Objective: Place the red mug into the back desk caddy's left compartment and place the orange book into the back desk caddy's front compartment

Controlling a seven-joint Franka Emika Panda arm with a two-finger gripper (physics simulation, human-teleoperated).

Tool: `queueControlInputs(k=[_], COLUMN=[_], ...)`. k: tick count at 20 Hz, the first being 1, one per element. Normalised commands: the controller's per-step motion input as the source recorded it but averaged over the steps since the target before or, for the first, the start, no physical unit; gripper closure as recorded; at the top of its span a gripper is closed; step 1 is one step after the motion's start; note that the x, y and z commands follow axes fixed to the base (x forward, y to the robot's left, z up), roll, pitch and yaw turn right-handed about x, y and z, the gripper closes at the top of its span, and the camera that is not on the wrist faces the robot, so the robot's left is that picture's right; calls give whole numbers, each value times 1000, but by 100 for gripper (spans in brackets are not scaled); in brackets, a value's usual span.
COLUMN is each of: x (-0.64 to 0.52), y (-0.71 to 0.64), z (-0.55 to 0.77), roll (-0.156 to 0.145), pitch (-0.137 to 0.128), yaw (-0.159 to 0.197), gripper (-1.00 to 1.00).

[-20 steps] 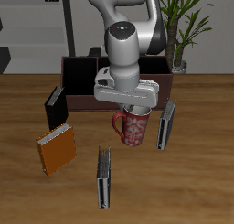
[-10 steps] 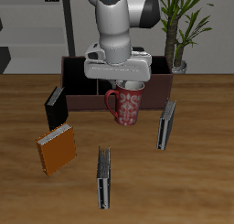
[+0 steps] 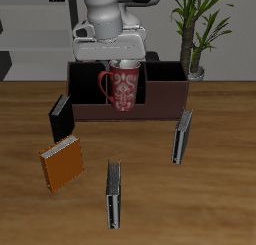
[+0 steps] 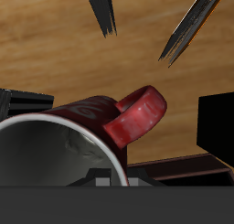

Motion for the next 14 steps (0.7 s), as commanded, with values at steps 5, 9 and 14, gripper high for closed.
queueControlInputs(k=[5, 9, 14], x=[-250, -340, -392], y=[-307, -376, -300], z=[123, 146, 124], roll=[46, 58, 24], pitch=[19, 7, -13], yaw=[23, 12, 22], gripper=[100, 100, 100])
